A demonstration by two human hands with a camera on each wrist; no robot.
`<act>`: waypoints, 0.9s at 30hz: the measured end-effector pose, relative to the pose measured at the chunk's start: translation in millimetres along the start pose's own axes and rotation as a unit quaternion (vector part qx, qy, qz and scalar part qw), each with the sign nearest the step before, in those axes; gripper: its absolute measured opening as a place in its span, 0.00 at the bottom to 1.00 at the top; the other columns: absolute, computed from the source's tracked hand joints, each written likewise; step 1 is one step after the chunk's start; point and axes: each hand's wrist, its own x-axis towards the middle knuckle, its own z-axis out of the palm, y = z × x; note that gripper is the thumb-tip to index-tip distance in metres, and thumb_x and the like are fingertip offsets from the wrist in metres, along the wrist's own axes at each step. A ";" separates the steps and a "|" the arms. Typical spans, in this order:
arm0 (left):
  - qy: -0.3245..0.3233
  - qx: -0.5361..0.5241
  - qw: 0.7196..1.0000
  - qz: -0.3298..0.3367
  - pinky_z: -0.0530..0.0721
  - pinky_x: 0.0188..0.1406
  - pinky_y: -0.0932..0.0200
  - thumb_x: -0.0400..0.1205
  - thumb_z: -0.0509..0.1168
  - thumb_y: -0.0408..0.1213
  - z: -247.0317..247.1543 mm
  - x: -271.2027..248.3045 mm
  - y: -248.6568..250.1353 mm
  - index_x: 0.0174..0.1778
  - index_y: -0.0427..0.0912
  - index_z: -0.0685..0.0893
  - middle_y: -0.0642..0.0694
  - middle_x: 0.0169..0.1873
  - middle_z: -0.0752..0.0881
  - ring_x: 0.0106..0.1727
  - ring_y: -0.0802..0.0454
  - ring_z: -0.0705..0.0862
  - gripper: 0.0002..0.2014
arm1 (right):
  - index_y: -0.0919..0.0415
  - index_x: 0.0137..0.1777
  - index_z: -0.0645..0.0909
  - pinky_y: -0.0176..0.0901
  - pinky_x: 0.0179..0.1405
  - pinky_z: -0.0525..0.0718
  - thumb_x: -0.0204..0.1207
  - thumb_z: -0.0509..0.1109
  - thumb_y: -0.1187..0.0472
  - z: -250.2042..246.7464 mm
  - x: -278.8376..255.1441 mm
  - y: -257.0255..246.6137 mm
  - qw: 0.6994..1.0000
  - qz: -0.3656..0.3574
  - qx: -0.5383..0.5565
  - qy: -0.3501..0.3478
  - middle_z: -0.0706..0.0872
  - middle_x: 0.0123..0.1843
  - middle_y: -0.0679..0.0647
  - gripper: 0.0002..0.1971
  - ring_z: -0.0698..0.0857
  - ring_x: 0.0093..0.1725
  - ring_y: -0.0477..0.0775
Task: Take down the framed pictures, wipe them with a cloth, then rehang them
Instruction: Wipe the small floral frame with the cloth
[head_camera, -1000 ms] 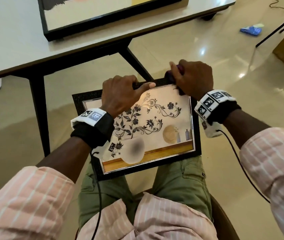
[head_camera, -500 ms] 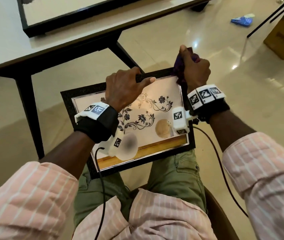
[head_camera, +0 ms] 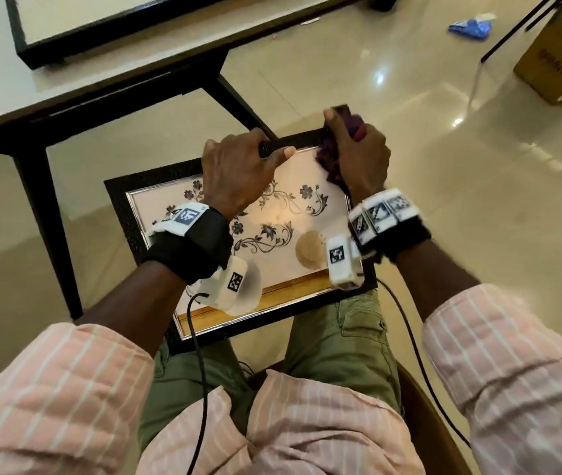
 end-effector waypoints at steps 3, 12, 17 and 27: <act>0.014 0.000 1.000 0.002 0.68 0.61 0.47 0.85 0.56 0.59 12.7 -5.2 0.1 0.60 0.45 0.82 0.47 0.51 0.87 0.54 0.46 0.82 0.22 | 0.55 0.43 0.80 0.44 0.42 0.78 0.68 0.67 0.25 -1.4 -21.5 33.2 1.000 0.009 -0.027 0.005 0.84 0.38 0.46 0.30 0.83 0.42 0.50; 0.013 -0.004 1.000 -0.015 0.67 0.63 0.45 0.84 0.57 0.59 18.9 -1.7 3.2 0.61 0.44 0.81 0.47 0.53 0.86 0.55 0.47 0.80 0.22 | 0.58 0.37 0.86 0.57 0.48 0.88 0.62 0.71 0.25 -3.1 1.0 27.5 0.998 0.012 0.050 -0.036 0.91 0.36 0.52 0.32 0.89 0.39 0.51; -0.005 -0.013 0.999 -0.031 0.66 0.63 0.46 0.84 0.59 0.58 26.4 -0.3 -5.2 0.62 0.45 0.81 0.47 0.55 0.87 0.58 0.47 0.81 0.22 | 0.59 0.41 0.83 0.47 0.43 0.84 0.69 0.67 0.26 -11.5 -36.8 72.6 0.997 0.010 -0.038 -0.068 0.88 0.38 0.52 0.32 0.87 0.41 0.52; 0.002 -0.022 0.999 -0.044 0.65 0.61 0.49 0.83 0.60 0.59 28.6 4.0 -3.0 0.60 0.45 0.83 0.45 0.51 0.87 0.56 0.46 0.81 0.22 | 0.59 0.39 0.84 0.61 0.45 0.89 0.59 0.68 0.20 -7.7 -22.1 70.1 0.997 0.023 0.012 -0.077 0.90 0.36 0.55 0.38 0.91 0.38 0.57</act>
